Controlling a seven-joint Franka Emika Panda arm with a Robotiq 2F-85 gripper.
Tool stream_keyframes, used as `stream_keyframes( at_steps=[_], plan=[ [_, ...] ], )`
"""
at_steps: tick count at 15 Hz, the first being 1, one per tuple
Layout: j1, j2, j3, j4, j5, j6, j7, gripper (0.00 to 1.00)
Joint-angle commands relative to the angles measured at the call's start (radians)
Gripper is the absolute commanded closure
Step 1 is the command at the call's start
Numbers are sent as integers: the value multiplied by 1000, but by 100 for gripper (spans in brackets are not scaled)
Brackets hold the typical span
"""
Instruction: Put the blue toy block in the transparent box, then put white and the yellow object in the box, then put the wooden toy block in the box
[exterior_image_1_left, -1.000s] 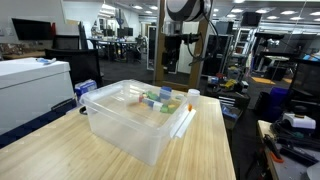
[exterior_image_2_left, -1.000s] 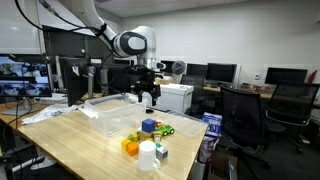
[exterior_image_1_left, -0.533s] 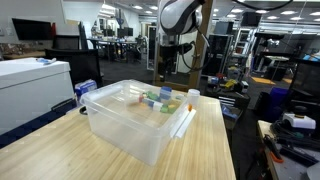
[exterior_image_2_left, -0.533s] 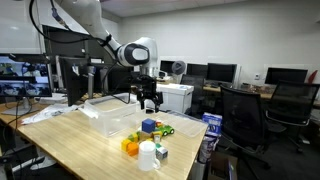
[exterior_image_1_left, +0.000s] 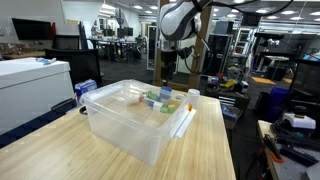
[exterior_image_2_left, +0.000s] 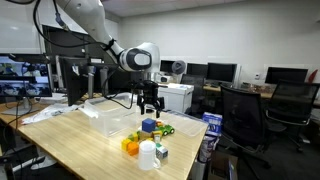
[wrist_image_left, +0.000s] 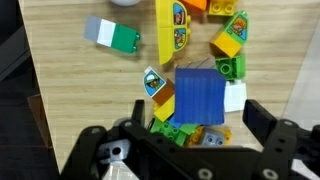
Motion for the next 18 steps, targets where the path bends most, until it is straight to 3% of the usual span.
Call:
stream_keyframes(
  at_steps=[1,9,17,18],
  plan=[
    [-35,80,18,74,-1,-3,-63,0],
    [-36,131,63,129,0,-16,-91,0],
    [-39,150,36,123,-14,-71,-54,0],
    [-39,148,31,123,-12,-81,-47,25]
  ],
)
